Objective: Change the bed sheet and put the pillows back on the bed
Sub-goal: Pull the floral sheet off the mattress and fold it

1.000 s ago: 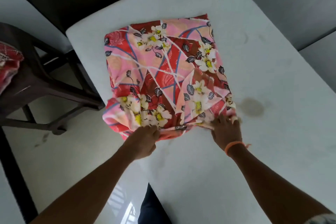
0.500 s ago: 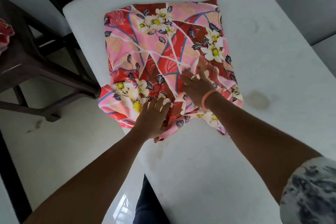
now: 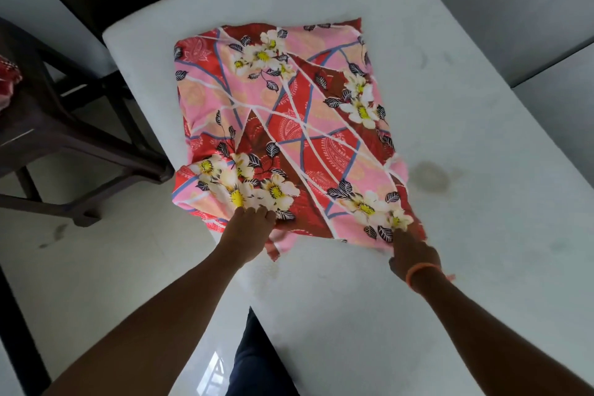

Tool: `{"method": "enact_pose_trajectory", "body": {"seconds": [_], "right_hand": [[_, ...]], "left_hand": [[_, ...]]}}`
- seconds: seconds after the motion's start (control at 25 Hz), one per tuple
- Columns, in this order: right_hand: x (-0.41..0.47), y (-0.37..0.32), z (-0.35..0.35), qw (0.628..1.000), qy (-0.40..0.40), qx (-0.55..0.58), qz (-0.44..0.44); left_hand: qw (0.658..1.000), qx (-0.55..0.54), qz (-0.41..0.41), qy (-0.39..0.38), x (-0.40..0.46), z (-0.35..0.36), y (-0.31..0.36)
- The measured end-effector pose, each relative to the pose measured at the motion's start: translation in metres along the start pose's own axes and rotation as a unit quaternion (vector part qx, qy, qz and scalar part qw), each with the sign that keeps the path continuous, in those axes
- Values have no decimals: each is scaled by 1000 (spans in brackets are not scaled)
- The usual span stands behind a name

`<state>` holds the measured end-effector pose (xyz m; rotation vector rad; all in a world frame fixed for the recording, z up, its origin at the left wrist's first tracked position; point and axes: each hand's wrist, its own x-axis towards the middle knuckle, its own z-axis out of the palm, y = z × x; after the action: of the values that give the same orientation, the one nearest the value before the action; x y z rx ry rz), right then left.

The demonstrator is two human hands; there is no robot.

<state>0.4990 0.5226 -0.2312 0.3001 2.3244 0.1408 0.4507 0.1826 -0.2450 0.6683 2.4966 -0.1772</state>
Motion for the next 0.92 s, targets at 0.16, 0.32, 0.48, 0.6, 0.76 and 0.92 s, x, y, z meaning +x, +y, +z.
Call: {"method": "enact_pose_trajectory", "body": {"seconds": [0.16, 0.32, 0.48, 0.6, 0.76, 0.92], "right_hand": [[4, -18, -22, 975, 16, 202, 95], [29, -60, -94, 968, 101, 230, 22], [79, -117, -157, 972, 117, 191, -75], [145, -161, -199, 970, 158, 143, -112], [257, -209, -274, 963, 228, 52, -131], [351, -233, -353, 970, 136, -117, -165]], "left_hand": [[995, -92, -22, -8, -4, -14, -15], [973, -183, -76, 116, 15, -52, -49], [961, -191, -111, 164, 75, -85, -103], [961, -162, -144, 172, 145, -103, -174], [962, -150, -178, 146, 221, -119, -291], [970, -191, -143, 52, 280, -133, -358]]}}
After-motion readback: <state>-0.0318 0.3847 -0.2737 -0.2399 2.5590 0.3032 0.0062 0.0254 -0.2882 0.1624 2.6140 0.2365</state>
